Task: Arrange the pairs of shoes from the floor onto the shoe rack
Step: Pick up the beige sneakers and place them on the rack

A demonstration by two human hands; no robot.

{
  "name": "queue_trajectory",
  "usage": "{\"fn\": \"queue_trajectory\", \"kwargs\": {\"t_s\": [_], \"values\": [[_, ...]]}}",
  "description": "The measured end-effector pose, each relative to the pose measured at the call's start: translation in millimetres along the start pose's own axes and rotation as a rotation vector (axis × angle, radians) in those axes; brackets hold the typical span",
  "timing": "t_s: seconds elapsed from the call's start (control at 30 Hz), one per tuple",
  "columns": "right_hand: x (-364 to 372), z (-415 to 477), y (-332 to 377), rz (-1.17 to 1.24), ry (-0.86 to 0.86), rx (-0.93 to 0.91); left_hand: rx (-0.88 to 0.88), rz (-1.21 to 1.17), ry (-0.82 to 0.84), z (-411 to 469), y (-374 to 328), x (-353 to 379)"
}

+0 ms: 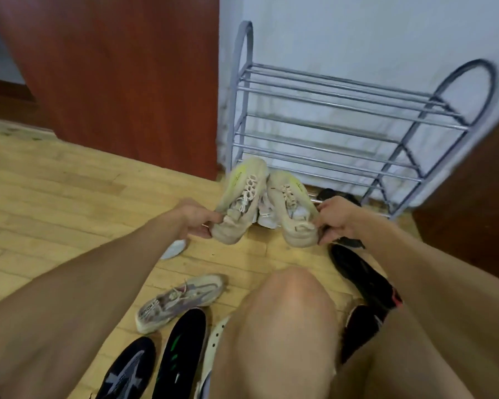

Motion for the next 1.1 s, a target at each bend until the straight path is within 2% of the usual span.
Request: {"fn": "queue_trajectory", "kwargs": {"t_s": [0.37,0.53,0.73,0.83,1.0,1.1], "values": [[-6.9,91.0,-26.5,0.492,0.016,0.059,0.004,-0.059,-0.086,91.5,-34.5,69.6],[0.2,167.9,-11.5,0.549,-0.032,0.036,0.023,-0.070,-0.130,160.3,-58.8,82.0],[30.3,250.3,-3.7,0.590,-0.050,0.091,0.033,0.031,-0.146,235.1,-69.9,99.0],[38.8,272.7,-0.4,0.594,-0.089,0.081,0.042,0.053,-0.153,261.5,-69.3,101.8],[43.0,289.4,0.5,0.620,-0.151,0.024,0.039,0.123,-0.069,280.6,-67.4,109.0],[50.0,287.9,2.0,0.533,-0.179,0.000,0.038,0.135,-0.091,279.7,-67.6,107.9]]}}
Point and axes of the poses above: each hand's wrist, its own z-axis towards the middle knuckle, its own x-axis out of the palm, y = z × x, the point moved 10 cm from there along z, towards the middle knuckle, and after that the axes turned 5 degrees about -y, right-handed, at the moved point
